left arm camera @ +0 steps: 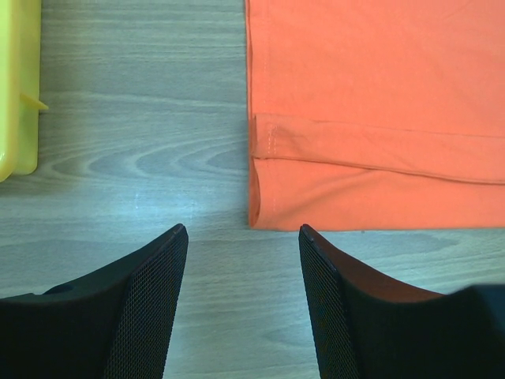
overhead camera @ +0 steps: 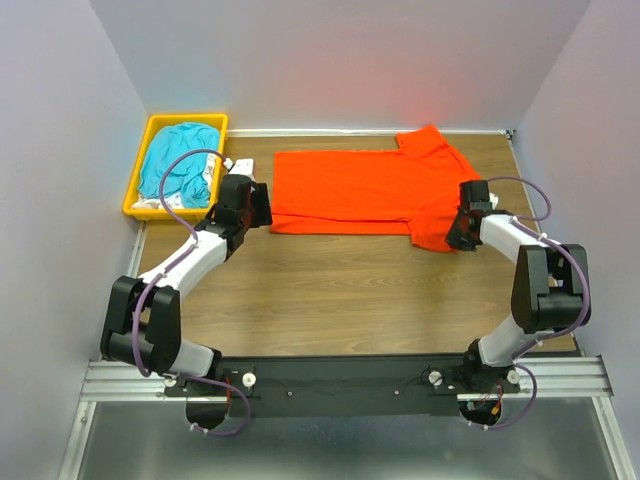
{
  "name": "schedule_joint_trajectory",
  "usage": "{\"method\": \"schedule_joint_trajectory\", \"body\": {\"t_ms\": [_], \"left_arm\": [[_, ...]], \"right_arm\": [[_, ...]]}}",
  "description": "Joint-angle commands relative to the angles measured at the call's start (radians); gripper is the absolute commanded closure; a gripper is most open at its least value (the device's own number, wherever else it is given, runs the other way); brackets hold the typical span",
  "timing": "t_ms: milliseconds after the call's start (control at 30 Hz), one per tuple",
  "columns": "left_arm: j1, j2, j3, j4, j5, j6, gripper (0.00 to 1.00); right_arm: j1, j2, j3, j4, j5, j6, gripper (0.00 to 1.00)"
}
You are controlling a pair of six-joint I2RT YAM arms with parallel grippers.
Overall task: Fold and stack the t-shirts
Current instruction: Fold the tshirt
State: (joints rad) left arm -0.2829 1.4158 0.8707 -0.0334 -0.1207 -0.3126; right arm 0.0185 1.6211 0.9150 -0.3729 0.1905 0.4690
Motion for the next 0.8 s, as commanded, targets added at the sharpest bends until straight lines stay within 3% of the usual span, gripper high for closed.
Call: {"method": "schedule_joint_trajectory", "body": {"t_ms": [0,500,767], "left_arm": [[-0.001,0.018,0.004,0.029,-0.008,0.017,0.34],[-0.001,0.023,0.031,-0.034,0.042,0.018,0.34],[0.001,0.012,-0.009,-0.063,0.065,0.0,0.34]], "right_arm": [[0.005,0.008,0.137,0.0,0.001,-0.015,0.99],[0.005,0.408,0.707,0.0,0.013,-0.01,0.99],[0.005,0.592,0.901,0.0,0.007,-0.021,0.98]]}}
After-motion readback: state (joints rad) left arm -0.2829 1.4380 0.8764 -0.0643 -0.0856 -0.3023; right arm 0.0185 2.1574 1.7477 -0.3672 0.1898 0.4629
